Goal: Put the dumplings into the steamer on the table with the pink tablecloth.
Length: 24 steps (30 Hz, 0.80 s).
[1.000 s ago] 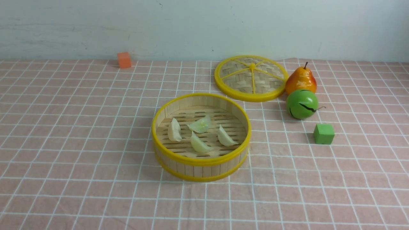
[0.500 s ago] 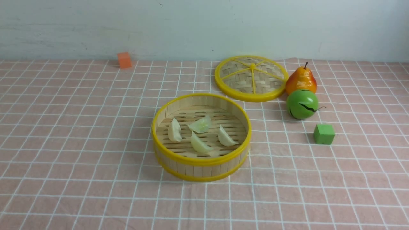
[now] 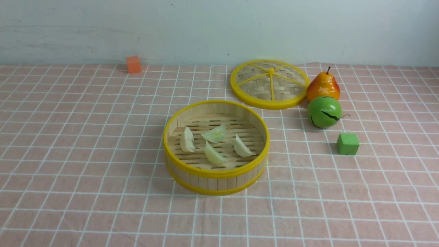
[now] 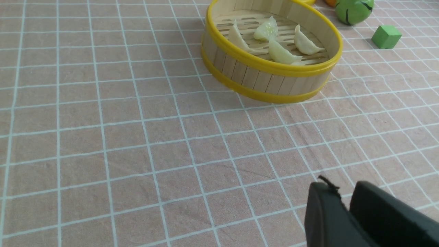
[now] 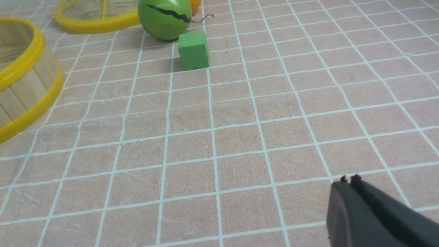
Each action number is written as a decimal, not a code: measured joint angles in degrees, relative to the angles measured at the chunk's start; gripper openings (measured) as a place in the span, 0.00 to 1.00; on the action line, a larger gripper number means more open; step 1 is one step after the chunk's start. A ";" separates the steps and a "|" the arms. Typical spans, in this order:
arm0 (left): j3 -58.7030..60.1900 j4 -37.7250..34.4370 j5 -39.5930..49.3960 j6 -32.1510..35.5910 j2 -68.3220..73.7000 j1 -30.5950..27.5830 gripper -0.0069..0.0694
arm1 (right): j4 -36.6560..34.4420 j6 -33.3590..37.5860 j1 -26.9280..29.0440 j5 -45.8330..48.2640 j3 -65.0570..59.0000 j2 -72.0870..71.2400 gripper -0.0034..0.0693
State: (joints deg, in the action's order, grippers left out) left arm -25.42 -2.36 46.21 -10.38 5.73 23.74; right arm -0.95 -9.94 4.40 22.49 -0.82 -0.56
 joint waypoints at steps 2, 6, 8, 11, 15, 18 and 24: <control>0.00 0.00 0.00 0.00 0.00 0.00 0.23 | 0.00 0.00 0.00 0.00 0.00 0.00 0.03; 0.00 0.00 0.00 0.00 0.00 0.00 0.24 | 0.00 -0.05 0.00 0.00 0.00 0.00 0.03; 0.00 0.00 0.00 0.00 0.00 0.00 0.24 | 0.00 -0.05 0.00 0.00 0.00 0.00 0.04; 0.00 0.00 0.00 0.00 0.00 0.00 0.24 | 0.00 -0.05 0.00 0.00 0.00 0.00 0.04; 0.00 0.00 0.00 0.00 0.00 0.00 0.25 | 0.00 -0.05 0.00 0.00 0.00 0.00 0.04; 0.00 0.00 0.00 0.00 0.00 0.00 0.25 | 0.00 -0.05 0.00 0.00 0.00 0.00 0.05; 1.70 -0.06 -3.84 -0.69 -0.35 -0.73 0.26 | 0.00 -0.05 0.00 0.00 0.00 0.00 0.05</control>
State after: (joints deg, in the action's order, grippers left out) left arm -23.72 -2.41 42.36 -11.07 5.38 23.01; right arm -0.95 -9.98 4.40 22.49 -0.82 -0.56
